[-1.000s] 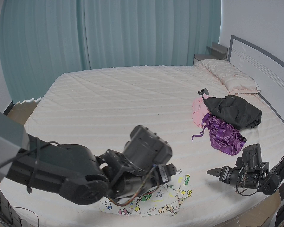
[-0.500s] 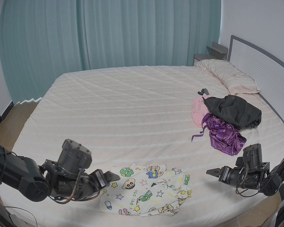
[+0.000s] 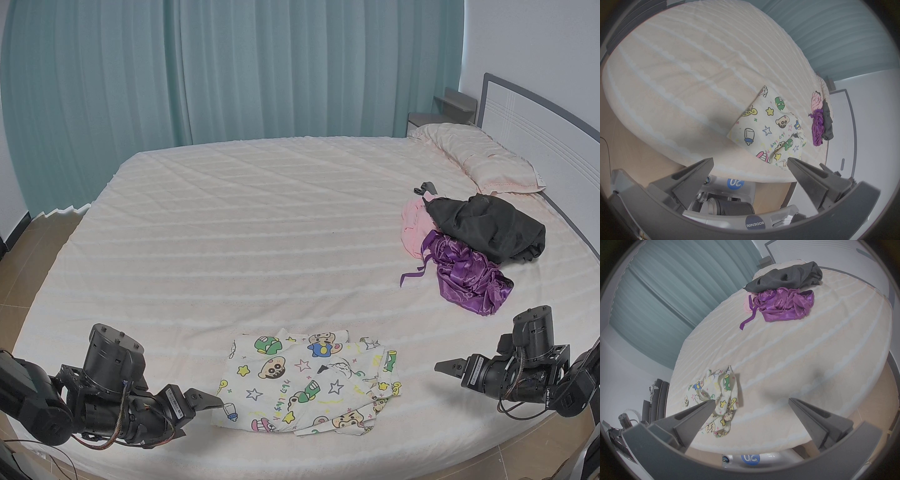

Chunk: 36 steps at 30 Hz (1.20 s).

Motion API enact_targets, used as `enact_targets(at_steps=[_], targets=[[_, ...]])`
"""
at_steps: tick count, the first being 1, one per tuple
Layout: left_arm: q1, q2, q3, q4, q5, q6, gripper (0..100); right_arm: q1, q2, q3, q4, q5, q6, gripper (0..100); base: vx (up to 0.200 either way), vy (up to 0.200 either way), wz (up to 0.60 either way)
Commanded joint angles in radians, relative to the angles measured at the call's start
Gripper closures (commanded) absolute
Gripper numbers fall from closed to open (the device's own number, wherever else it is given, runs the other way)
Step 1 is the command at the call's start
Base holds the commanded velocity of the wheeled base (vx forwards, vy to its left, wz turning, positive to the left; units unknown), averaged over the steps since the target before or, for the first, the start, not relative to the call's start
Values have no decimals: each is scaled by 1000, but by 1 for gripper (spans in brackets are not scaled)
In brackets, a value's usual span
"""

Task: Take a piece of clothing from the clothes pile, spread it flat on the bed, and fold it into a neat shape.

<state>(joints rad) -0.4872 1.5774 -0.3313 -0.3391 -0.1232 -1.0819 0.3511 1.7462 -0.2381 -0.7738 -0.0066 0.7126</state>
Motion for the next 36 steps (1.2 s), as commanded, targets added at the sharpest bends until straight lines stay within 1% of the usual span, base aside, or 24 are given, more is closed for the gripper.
enact_targets(at_steps=[1,4,6,9,11,12,13,15,16,18,23,24,27,28,30,34,35,36], targets=[[32,-4,-8,-3,-6,-3,0,17,6,0,-1,0,4,0,0,0,0],[44,-1,-14,-3,-10,-12,0,32,9,0,-1,2,5,0,0,0,0],[47,-4,-17,-6,-26,-49,0,49,13,-7,-1,4,7,0,0,0,0],[52,-2,-22,-6,-39,-64,0,60,13,-17,-1,4,2,0,0,0,0],[70,-4,-18,-6,-64,-66,0,89,13,-38,-1,7,-1,0,0,0,0],[72,-4,-18,-6,-67,-66,0,91,13,-38,-1,7,-1,0,0,200,0],[93,-1,-22,-4,-90,-66,0,115,15,-44,1,7,-2,0,0,200,0],[93,-1,-22,-4,-90,-66,0,115,15,-44,1,7,-2,0,0,200,0],[114,-8,-22,-4,-130,-66,0,157,19,-63,7,7,-12,0,0,200,0],[121,-10,-23,-4,-142,-66,0,169,26,-83,13,8,-39,0,0,200,0],[125,-2,-22,-6,-145,-64,0,174,61,-132,13,39,-124,0,0,200,0],[125,-2,-22,-6,-145,-64,0,172,62,-138,13,42,-128,0,0,0,0],[125,-2,-20,-6,-151,-62,0,172,93,-187,15,82,-156,0,0,0,0],[125,-2,-20,-6,-151,-62,0,172,93,-187,15,82,-156,0,0,0,0],[125,-2,-17,-6,-167,-61,0,167,133,-213,15,125,-206,0,0,0,0],[125,-1,-14,-6,-173,-61,0,144,191,-253,15,158,-301,0,0,0,0],[125,-1,-14,-6,-173,-61,0,143,194,-254,15,160,-303,0,0,0,0],[124,-1,-14,-6,-173,-59,0,137,228,-282,16,168,-334,0,0,0,0]])
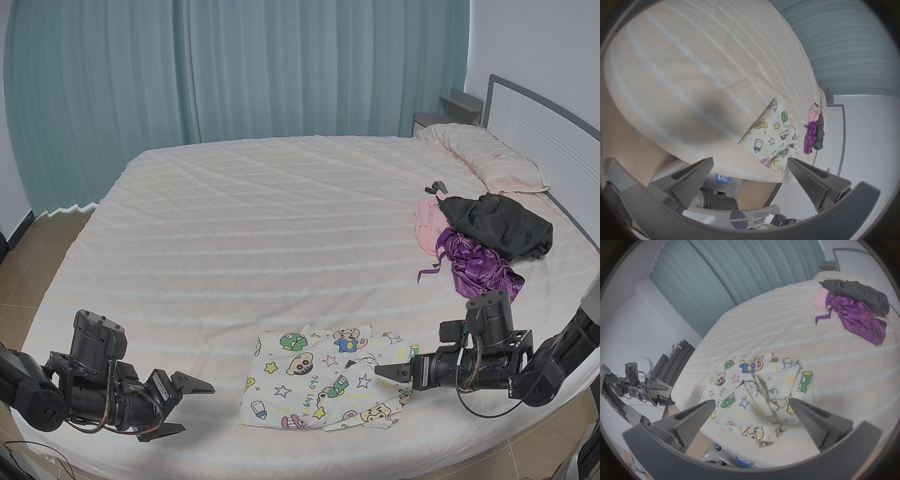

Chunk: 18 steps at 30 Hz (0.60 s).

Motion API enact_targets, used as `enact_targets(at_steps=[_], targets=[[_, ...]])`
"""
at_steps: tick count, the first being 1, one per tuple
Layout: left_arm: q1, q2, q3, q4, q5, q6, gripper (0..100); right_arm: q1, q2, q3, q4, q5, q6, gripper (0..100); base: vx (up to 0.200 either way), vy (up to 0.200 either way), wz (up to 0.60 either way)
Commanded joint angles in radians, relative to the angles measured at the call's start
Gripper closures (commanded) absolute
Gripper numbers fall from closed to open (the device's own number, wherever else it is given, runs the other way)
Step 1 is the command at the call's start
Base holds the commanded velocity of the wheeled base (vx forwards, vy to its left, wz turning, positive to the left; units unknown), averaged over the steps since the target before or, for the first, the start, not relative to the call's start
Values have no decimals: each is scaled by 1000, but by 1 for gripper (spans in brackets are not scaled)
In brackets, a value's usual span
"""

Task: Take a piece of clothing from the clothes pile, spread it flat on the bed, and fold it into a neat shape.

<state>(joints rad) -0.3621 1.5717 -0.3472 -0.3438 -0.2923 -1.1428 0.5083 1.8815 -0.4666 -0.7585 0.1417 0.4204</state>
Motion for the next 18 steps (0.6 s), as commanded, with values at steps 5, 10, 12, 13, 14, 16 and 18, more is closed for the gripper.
enact_targets(at_steps=[5,10,12,13,14,16,18], targets=[[-1,5,4,-1,-4,1,0,-17,162,-119,13,24,-71,0,0,0,0],[-1,5,4,-1,-4,1,0,-2,188,-168,31,50,-80,0,0,0,0],[-1,8,4,-1,-4,3,0,4,200,-190,45,56,-80,0,0,0,0],[-1,8,4,-1,-4,3,0,4,200,-190,45,56,-80,0,0,0,0],[-1,11,4,-1,-4,3,0,9,214,-208,48,58,-80,0,0,0,0],[-1,16,4,-1,-4,3,0,13,226,-218,48,65,-80,0,0,0,0],[-1,25,2,-1,-2,3,0,29,243,-231,48,76,-80,0,0,0,0]])
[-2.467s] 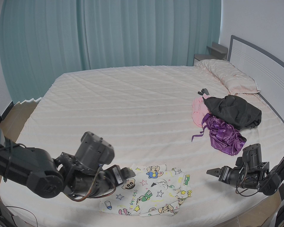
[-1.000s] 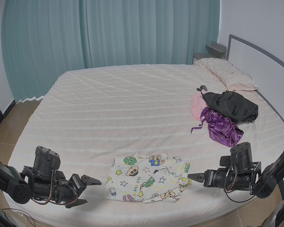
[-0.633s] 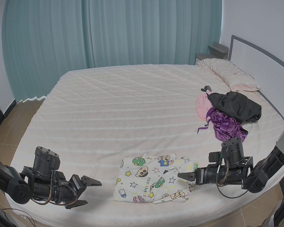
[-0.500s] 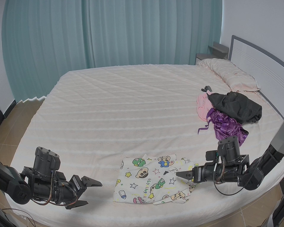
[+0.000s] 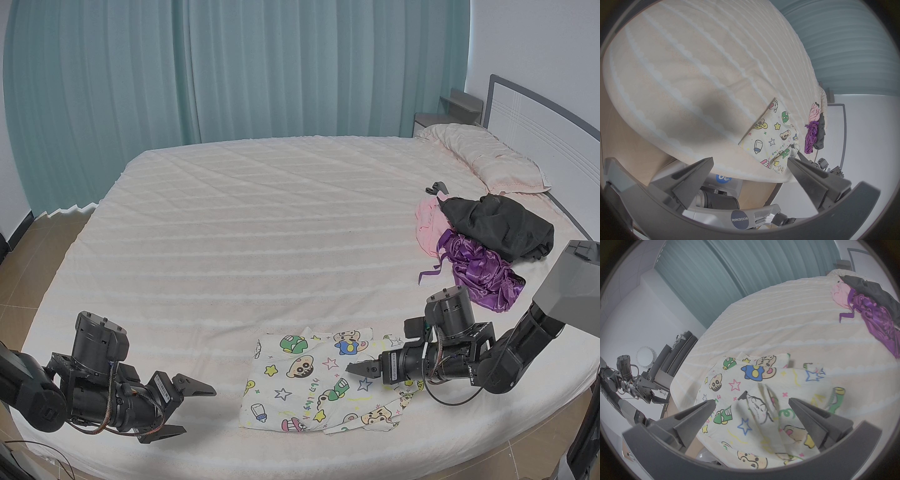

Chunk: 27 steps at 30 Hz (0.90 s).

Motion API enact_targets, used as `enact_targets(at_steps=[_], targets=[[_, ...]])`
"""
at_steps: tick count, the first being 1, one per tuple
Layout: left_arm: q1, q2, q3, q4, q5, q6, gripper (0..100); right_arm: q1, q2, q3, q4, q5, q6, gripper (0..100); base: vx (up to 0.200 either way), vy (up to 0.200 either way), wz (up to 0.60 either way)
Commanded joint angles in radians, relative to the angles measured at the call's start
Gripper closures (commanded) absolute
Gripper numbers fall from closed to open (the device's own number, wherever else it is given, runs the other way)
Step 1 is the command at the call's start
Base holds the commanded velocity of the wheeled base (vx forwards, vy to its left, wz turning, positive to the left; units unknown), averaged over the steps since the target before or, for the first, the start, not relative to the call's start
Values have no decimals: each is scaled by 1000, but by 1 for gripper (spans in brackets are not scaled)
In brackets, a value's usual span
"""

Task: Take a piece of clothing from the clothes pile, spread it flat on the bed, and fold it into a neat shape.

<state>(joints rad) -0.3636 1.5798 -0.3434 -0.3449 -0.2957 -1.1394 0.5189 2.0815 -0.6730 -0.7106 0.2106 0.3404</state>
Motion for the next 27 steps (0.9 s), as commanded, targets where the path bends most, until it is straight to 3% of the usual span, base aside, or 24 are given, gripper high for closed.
enact_targets(at_steps=[1,12,18,27], targets=[[0,19,0,0,1,0,0,19,46,-28,-1,7,0,100,0,0,0],[0,19,0,0,1,0,0,4,-67,72,0,9,2,100,0,0,0],[-1,19,0,0,0,1,0,15,-179,225,0,7,2,100,0,0,0],[-6,19,1,0,0,1,0,46,-185,354,-6,-23,12,100,0,0,0]])
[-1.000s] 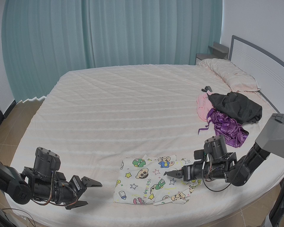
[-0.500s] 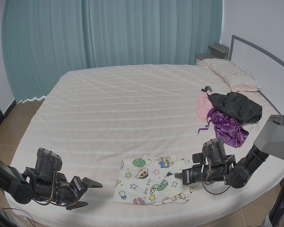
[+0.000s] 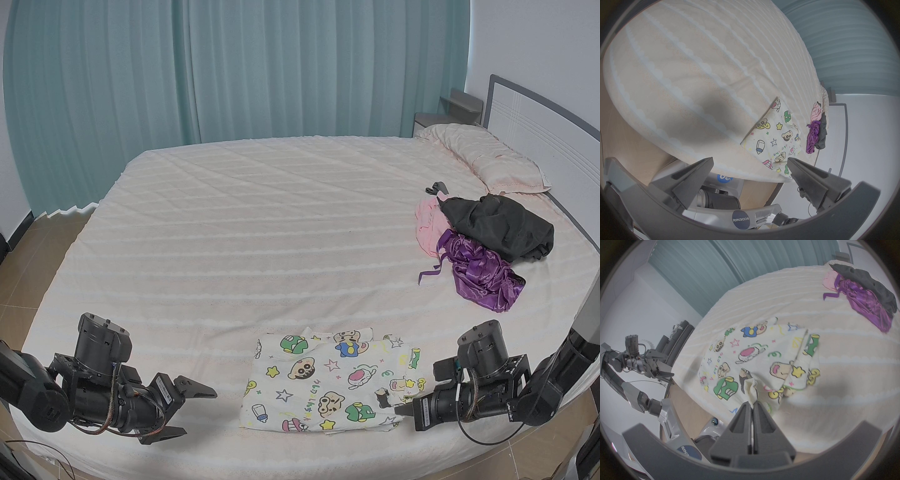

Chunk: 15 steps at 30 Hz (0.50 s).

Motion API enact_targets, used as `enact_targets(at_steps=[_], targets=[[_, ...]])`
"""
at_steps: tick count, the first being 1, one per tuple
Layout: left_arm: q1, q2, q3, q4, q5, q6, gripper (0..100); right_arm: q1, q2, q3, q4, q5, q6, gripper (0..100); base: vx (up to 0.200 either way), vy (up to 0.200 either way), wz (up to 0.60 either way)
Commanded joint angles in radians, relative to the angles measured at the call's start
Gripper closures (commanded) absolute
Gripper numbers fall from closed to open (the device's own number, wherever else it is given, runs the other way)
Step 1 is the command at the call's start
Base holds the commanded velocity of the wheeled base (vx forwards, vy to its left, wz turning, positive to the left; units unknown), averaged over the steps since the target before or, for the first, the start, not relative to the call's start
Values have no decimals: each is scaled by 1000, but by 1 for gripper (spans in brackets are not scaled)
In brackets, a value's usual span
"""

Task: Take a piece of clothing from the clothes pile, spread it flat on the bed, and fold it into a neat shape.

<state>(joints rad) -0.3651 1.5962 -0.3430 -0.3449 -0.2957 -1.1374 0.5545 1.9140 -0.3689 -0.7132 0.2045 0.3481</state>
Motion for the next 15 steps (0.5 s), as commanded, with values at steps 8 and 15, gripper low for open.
enact_targets(at_steps=[8,15], targets=[[-5,4,1,0,0,-1,0,13,2,70,-5,-36,9,0,0,0,0],[-5,5,2,0,0,-2,0,15,-38,90,-11,-71,43,0,0,0,0]])
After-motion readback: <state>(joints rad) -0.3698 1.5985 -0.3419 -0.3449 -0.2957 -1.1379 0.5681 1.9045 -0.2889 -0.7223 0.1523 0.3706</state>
